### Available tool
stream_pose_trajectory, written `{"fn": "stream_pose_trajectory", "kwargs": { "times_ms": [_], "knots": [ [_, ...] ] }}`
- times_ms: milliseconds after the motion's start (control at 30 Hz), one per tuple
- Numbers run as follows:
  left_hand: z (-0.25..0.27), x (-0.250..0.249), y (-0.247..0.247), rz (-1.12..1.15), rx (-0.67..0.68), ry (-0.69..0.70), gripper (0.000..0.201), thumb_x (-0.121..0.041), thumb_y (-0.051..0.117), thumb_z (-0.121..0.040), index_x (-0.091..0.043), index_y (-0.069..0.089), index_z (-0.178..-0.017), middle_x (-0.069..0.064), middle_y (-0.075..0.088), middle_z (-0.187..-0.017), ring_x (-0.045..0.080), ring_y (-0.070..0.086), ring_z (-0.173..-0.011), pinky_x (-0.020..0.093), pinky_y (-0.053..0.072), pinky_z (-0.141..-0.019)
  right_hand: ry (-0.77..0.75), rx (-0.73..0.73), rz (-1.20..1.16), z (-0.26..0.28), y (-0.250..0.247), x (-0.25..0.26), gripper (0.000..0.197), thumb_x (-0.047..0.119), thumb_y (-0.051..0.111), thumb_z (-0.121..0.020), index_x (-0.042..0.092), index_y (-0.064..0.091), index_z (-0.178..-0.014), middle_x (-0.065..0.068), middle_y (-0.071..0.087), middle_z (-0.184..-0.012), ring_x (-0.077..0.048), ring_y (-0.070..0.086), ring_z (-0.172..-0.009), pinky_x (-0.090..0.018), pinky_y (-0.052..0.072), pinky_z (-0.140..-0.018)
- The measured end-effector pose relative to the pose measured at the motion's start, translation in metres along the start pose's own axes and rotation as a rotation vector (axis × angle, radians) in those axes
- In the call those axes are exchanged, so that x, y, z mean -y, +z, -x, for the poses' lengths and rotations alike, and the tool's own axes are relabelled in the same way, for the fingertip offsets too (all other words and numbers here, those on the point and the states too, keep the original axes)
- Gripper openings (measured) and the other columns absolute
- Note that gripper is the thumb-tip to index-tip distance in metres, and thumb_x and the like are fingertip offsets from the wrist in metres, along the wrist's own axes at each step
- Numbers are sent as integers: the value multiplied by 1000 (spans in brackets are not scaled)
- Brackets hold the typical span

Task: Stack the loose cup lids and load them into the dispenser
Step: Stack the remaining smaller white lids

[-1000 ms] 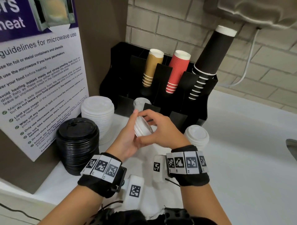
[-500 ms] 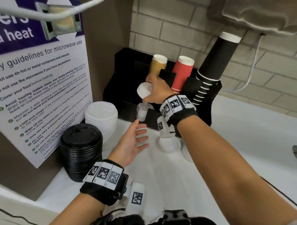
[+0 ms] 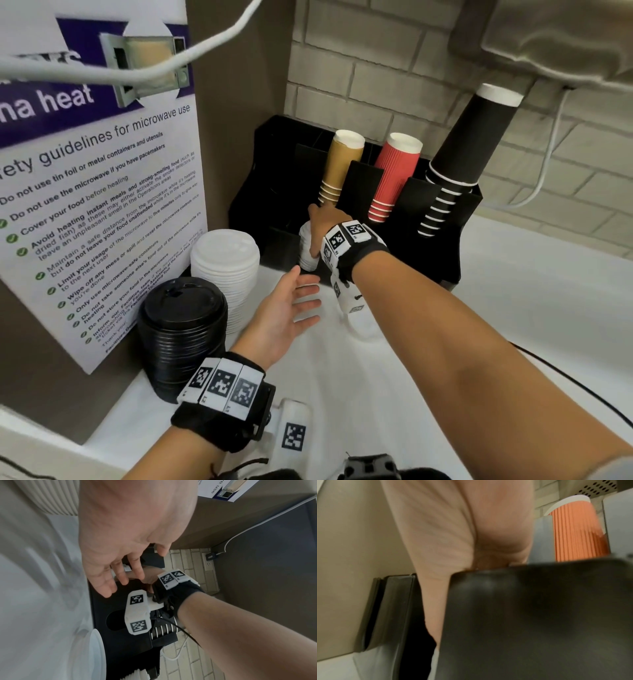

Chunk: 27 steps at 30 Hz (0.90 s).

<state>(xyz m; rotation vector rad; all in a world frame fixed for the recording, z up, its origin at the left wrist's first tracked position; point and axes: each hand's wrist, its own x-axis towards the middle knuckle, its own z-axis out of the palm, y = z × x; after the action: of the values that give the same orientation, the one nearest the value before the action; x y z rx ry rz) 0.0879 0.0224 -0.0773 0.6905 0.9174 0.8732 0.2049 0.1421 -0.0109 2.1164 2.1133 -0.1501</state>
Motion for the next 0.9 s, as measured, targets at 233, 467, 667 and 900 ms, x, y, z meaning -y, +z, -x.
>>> {"fn": "stream_pose_trajectory", "kwargs": {
  "times_ms": [233,467,667,900],
  "knots": [
    [0,0,-1,-7,-1,2,40,-46,41,-100,-17,67,-107,7,63,-119,23,61,-107,33,52,-79,1,-27,101,4,6,2,64,24,75,-81,7,44,-134,-13,54,-128,-30,53,-117,-38,46,-88],
    [-6,1,0,8,14,-5,38,-46,42,-100,-18,67,-103,6,62,-112,24,60,-102,42,49,-92,-124,-163,-66,31,14,-7,45,17,69,-83,6,53,-124,-15,52,-123,-31,49,-115,-36,46,-88],
    [-7,6,4,-11,49,-9,38,-46,42,-99,-19,68,-105,5,62,-116,22,61,-102,34,52,-79,101,-626,-662,85,15,-37,6,10,60,-85,6,63,-89,-9,63,-88,-23,60,-81,-29,45,-69],
    [-10,7,8,7,28,1,33,-43,44,-99,-19,68,-101,3,61,-112,20,61,-97,32,51,-74,357,188,-389,120,45,-46,47,32,70,-83,7,57,-120,-11,61,-117,-26,60,-107,-34,52,-85]
  ]
}}
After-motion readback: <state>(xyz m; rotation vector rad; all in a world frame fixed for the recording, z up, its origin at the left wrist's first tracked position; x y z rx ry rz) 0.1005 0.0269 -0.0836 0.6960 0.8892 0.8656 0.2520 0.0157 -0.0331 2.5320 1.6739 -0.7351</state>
